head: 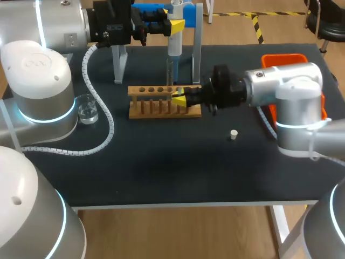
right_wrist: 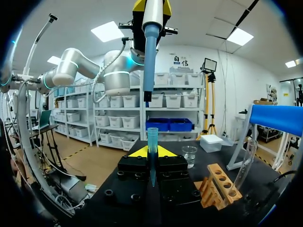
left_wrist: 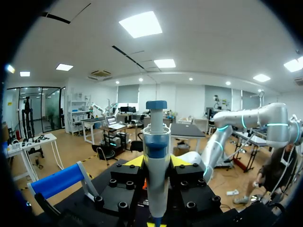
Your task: Invert the test tube, pick up the pipette, mount the tip to pipette, aspirate from beaker and dispense into the tube, eject the tip, return the pipette, and cap with the stopper.
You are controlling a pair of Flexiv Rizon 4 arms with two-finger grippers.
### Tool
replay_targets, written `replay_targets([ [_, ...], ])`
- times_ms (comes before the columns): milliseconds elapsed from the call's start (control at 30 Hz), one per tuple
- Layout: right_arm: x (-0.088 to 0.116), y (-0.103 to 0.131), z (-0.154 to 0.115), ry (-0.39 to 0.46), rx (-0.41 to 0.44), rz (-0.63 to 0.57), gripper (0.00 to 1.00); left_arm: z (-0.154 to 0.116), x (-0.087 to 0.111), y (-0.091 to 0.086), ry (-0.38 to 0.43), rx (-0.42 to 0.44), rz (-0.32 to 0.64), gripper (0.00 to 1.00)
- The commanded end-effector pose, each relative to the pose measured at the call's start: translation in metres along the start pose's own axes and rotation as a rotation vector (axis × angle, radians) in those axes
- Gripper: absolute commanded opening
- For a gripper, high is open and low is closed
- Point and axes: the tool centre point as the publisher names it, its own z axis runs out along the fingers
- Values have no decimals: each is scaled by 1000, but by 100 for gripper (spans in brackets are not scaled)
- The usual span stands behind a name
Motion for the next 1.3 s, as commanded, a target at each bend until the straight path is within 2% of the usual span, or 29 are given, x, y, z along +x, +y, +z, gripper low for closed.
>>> replay_targets([
  [33,-1,1,5,2,3,-1,0,-1,0,-1,1,-1,-1,0],
  [1300,-2,13,12,19,-3,-8,0,-1,0,-1,1,-1,-1,0],
])
